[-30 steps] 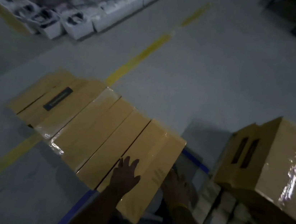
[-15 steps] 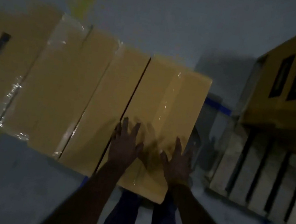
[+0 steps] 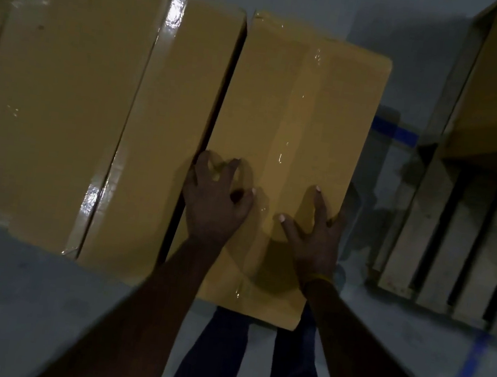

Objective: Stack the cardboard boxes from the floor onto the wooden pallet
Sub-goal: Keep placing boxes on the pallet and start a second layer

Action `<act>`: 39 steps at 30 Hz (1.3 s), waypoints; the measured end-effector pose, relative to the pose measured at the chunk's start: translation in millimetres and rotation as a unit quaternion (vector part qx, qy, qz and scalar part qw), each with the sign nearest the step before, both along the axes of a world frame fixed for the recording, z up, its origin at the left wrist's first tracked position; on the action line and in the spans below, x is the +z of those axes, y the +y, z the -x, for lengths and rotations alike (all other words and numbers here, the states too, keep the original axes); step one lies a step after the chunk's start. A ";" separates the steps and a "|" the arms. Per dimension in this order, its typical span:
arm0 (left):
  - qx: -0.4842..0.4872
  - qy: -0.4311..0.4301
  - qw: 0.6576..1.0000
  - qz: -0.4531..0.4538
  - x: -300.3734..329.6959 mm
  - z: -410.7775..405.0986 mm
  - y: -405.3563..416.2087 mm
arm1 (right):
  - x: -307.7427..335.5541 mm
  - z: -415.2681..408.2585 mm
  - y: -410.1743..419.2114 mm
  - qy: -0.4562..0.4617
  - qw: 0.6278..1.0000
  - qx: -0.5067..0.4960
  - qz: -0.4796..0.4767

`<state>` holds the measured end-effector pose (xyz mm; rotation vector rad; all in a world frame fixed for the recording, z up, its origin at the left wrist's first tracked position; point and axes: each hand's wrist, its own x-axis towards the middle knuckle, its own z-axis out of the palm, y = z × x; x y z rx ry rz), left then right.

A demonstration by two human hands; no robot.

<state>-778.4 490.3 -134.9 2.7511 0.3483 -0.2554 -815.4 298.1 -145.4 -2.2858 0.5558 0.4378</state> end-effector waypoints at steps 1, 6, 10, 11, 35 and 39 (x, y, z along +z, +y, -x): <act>0.006 -0.011 1.000 0.019 -0.7 -0.6 0.5 | -1.1 0.6 -2.9 -0.004 1.000 -0.005 -0.007; -0.020 -0.006 0.996 0.081 1.8 -1.8 10.7 | -5.9 0.5 -13.5 -0.020 0.998 -0.017 -0.051; -0.071 0.046 0.995 0.057 3.9 -12.5 17.3 | -8.0 -6.3 -7.7 -0.026 0.998 -0.028 -0.049; -0.089 0.046 0.994 0.034 4.3 -12.8 16.0 | -5.7 -8.5 -6.9 -0.022 0.999 -0.031 -0.036; -0.014 0.151 0.988 0.033 406.9 22.8 -123.7 | 386.0 -44.8 -154.6 0.102 0.972 0.207 0.050; -0.063 0.073 0.995 0.017 457.1 82.5 -146.3 | 425.8 26.9 -171.5 0.047 0.986 0.148 0.066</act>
